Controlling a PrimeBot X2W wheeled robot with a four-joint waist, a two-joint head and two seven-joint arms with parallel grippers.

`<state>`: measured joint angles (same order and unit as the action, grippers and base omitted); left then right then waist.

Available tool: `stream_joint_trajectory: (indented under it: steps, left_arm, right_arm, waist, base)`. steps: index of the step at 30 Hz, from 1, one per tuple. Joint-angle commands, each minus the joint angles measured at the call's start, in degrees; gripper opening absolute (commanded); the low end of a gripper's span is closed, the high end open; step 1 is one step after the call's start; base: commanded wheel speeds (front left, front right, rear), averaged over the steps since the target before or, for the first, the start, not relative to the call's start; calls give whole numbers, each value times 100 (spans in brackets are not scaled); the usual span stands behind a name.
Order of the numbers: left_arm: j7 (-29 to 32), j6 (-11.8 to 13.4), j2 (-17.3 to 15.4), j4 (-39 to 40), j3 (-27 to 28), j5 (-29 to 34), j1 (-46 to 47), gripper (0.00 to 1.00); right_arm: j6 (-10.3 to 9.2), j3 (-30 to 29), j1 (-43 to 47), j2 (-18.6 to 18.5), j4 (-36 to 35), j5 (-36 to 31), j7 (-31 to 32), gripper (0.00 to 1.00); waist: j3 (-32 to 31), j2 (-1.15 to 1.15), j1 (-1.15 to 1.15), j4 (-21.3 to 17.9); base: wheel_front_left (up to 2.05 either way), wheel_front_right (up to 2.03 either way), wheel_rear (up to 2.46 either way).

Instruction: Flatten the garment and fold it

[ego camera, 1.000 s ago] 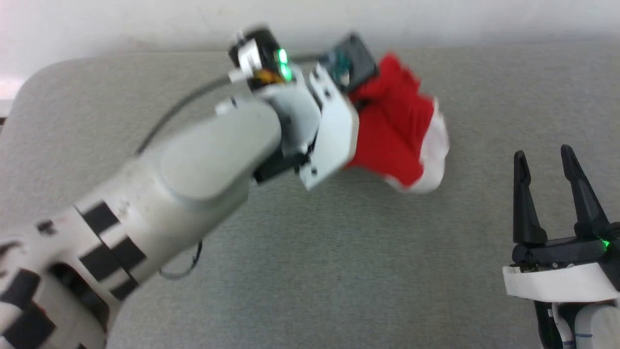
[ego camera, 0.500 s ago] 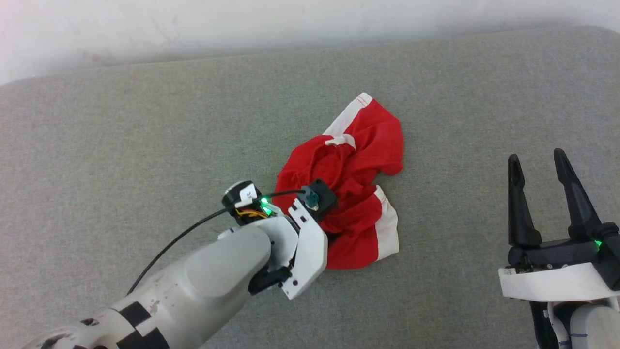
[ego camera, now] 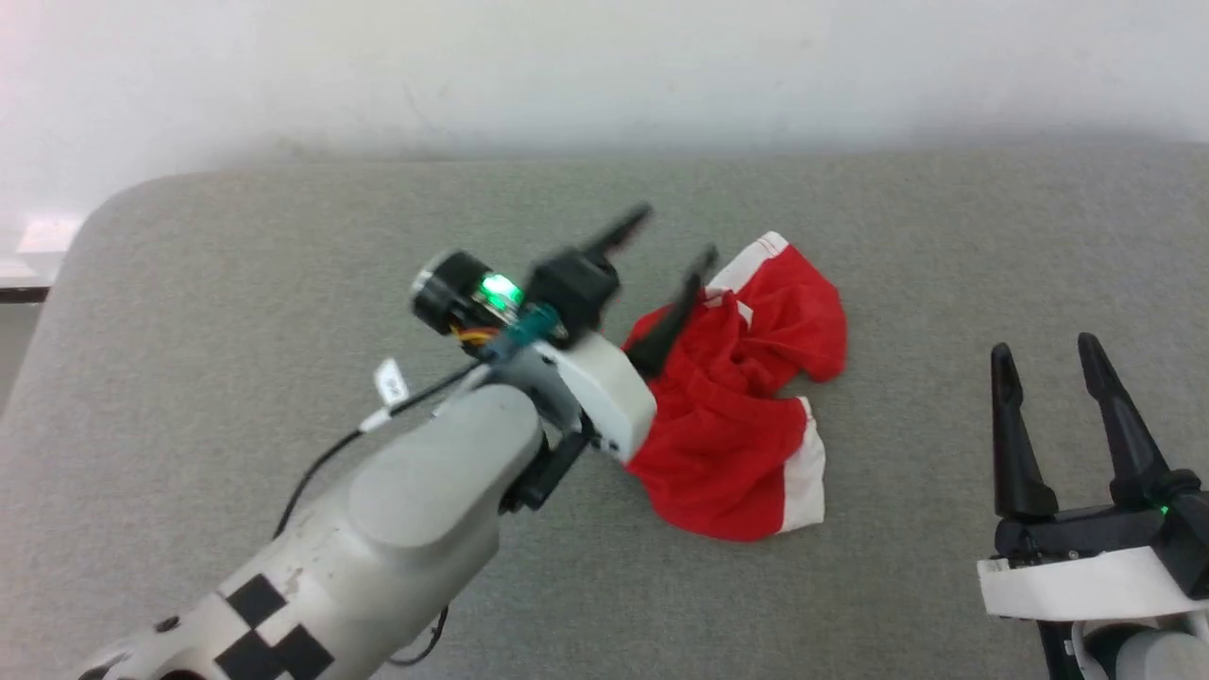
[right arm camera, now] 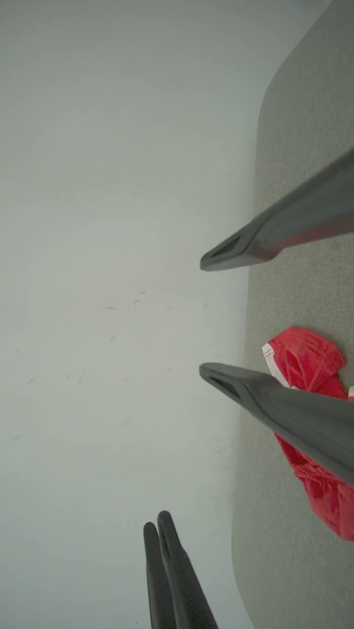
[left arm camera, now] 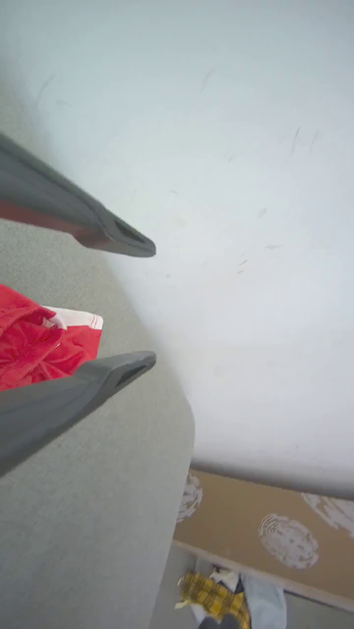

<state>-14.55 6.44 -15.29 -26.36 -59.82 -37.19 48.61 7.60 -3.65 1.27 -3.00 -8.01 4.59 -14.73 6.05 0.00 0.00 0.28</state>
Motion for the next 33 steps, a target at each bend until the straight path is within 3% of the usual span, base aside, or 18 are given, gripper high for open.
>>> stream_joint_trajectory:
  steps: [1, 7, 10, 12, 19, 26, 33]
  left_arm:
    - [-35, 182, -26, 211, 260, 82, -174, 100]
    - [-43, 1171, -144, 1486, 1917, 1088, -1345, 100]
    - [-43, 1425, -94, 1837, 2628, 1504, -2018, 100]
    - [-43, 1439, -25, 1993, 3026, 1703, -2449, 100]
    - [-44, 1033, 307, 2218, 4137, 2248, -3638, 100]
    - [-44, 385, 612, 2337, 4826, 2675, -4400, 100]
    - [-44, 49, 870, 2346, 5281, 2960, -4740, 100]
  right_arm:
    - [-11, -37, 50, 13, -30, -45, -27, 100]
    - [-11, -186, 82, 13, -30, -45, -27, 100]
    - [-11, -260, 118, 13, -8, -29, -27, 100]
    - [-11, -295, 150, 13, 13, -26, -27, 100]
    - [-11, -417, 314, 13, 172, 115, -27, 100]
    - [-11, -371, 504, 13, 294, 242, -27, 100]
    - [-11, -351, 613, 13, 339, 299, -27, 100]
  waist:
    - [-107, 0, 0, 189]
    - [-127, 0, 0, 329]
    - [-171, 0, 0, 365]
    - [-206, 0, 0, 385]
    - [-339, 0, 0, 431]
    - [-420, 0, 0, 378]
    - [-446, 0, 0, 355]
  base:
    - [0, 0, 0]
    - [0, 0, 0]
    - [0, 0, 0]
    - [0, 0, 0]
    - [0, 0, 0]
    - [0, 0, 0]
    - [0, 0, 0]
